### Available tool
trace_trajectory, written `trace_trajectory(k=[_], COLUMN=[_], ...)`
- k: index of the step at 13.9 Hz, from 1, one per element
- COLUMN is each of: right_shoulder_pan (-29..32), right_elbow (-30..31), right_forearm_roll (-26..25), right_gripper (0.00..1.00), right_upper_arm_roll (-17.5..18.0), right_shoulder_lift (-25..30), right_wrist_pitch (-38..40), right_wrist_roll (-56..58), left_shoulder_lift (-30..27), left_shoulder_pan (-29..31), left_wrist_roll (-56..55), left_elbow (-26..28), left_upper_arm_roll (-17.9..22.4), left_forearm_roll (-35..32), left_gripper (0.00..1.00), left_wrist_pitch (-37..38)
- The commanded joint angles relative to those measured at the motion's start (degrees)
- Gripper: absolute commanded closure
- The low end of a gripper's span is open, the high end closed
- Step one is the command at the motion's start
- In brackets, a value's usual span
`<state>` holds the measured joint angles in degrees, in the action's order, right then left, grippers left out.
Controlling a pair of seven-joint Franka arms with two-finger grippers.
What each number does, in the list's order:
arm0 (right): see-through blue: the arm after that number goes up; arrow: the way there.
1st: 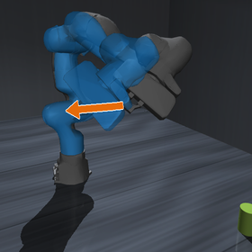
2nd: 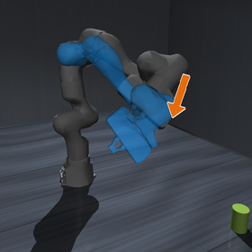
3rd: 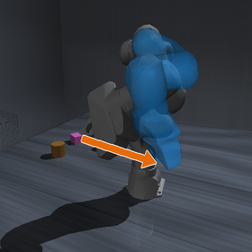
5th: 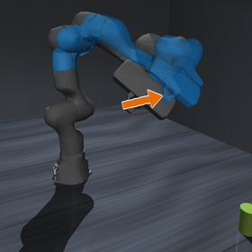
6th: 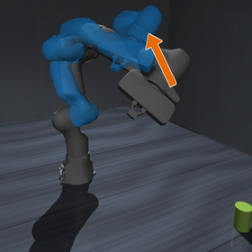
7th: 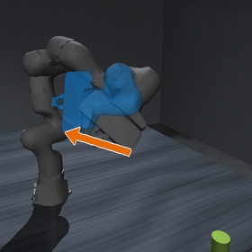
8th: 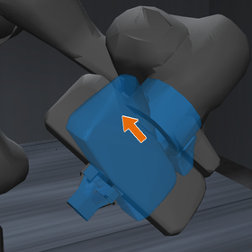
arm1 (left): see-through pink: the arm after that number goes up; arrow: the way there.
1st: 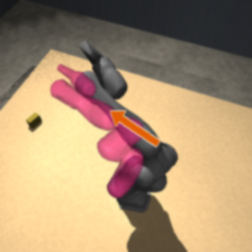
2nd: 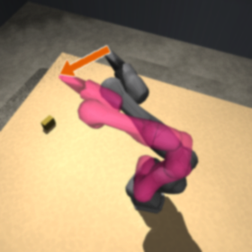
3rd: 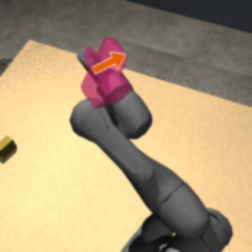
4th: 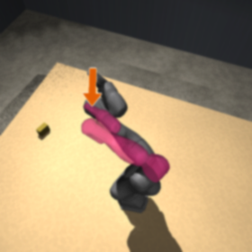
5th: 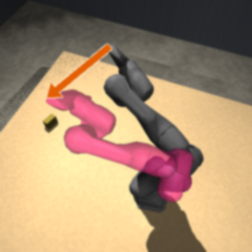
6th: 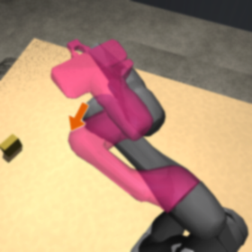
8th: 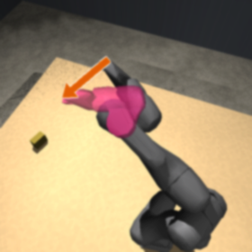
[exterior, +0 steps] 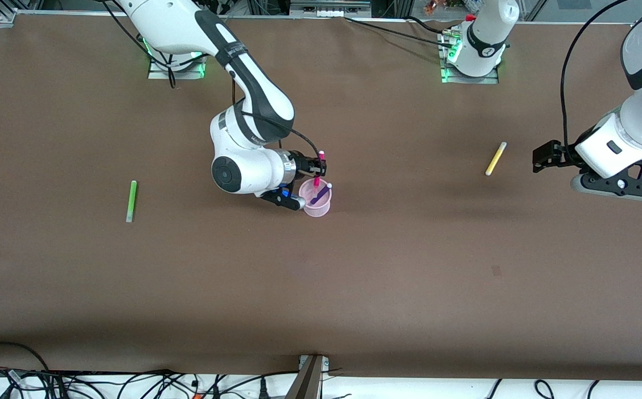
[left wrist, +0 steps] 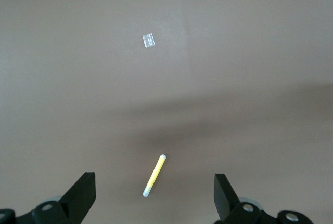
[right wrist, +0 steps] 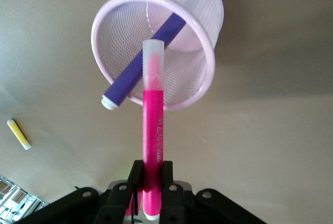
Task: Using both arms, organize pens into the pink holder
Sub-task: 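Lower the pink marker into the cup and open the right gripper, then withdraw the right gripper from the pink cup toward the green marker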
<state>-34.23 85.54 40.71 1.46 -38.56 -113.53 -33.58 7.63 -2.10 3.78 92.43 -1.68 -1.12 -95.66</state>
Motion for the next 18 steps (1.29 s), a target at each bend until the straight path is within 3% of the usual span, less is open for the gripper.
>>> trace_trajectory(k=[1,3,4,5,6,8,11,14,16,17,18], right_shoulder_pan=[0.1,0.4,0.7,0.9,1.2,1.4,1.8,5.4,9.1,9.4,8.8], right_elbow=[-4.1,-4.7,-4.7,-4.7,-4.7,-4.7,-6.3,-7.1,-7.1,-7.1,-7.1], right_forearm_roll=[-1.1,-1.5,-1.7,-1.7,-1.7,-1.7,-1.8,-2.6,-2.9,-5.5,-11.8], right_gripper=[0.98,0.93,0.85,0.64,0.34,0.0,0.0,0.0,0.0,0.0,0.0], right_upper_arm_roll=[-0.1,-0.2,-0.2,-0.2,-0.3,-0.4,-0.7,-5.1,-6.2,-6.8,-7.3], right_shoulder_lift=[-1.8,-2.5,-2.5,-2.5,-2.4,-2.0,-1.5,0.1,1.7,3.1,5.5], right_wrist_pitch=[0.5,0.4,0.3,0.3,0.3,0.4,0.5,1.3,5.5,7.1,7.4], right_wrist_roll=[0.4,2.6,3.3,3.8,4.1,6.2,8.9,15.9,20.3,20.7,20.2], left_shoulder_lift=[0.0,0.1,0.0,0.1,0.0,0.0,0.0,0.0,0.0,-0.1,-0.1], left_shoulder_pan=[0.3,0.2,0.2,0.2,0.2,0.2,0.2,0.2,0.2,0.2,0.2], left_wrist_roll=[0.9,0.7,0.7,0.6,0.6,0.5,0.5,0.5,0.5,0.5,0.5], left_elbow=[-0.3,-0.5,-0.5,-0.5,-0.5,-0.6,-0.7,-0.7,-0.6,-0.4,-0.4], left_upper_arm_roll=[-0.2,-0.2,-0.2,-0.2,-0.2,-0.2,-0.2,-0.2,-0.2,-0.2,-0.2], left_forearm_roll=[-0.9,-0.9,-0.9,-0.9,-0.9,-0.9,-0.9,-0.9,-0.9,-0.9,-0.9], left_gripper=[0.0,0.0,0.0,0.0,0.0,0.0,0.0,0.0,0.0,0.0,0.0], left_wrist_pitch=[0.6,0.5,0.5,0.5,0.5,0.5,0.5,0.4,0.5,0.6,0.6])
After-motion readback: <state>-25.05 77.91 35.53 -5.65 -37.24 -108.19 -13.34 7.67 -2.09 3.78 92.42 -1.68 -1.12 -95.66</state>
